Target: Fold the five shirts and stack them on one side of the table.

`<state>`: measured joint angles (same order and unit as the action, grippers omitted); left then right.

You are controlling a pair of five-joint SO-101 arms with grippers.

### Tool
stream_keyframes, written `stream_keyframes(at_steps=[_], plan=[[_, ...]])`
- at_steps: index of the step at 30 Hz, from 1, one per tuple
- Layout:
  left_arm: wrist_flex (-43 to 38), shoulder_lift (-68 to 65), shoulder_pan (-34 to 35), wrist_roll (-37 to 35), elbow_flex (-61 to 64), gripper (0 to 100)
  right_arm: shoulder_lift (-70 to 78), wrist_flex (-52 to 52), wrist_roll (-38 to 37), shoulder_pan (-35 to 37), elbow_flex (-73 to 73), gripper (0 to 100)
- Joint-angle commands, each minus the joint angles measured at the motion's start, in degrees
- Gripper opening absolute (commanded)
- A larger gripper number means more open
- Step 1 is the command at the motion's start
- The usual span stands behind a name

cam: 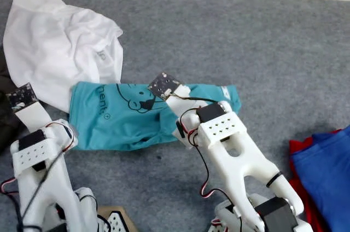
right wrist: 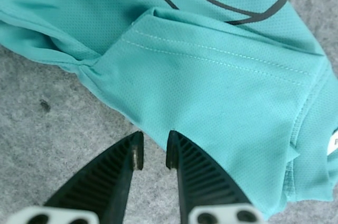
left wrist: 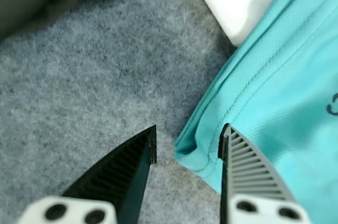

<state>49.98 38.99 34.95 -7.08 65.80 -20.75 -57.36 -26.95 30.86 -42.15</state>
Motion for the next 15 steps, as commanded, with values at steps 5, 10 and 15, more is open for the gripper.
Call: stream_keyframes(at_steps=[5,10,15], plan=[[-3.96,-19.21,-0.75,0.53,-7.69,20,-2.15,0.57,0.7,0.57,0.22,9.1],[-3.87,-26.86,-3.3,0.44,-12.44,20,-2.15,0.57,0.7,0.57,0.22,9.1],[-3.87,-27.47,-6.46,0.62,-12.7,11,-2.15,0.57,0.7,0.48,0.22,9.1]])
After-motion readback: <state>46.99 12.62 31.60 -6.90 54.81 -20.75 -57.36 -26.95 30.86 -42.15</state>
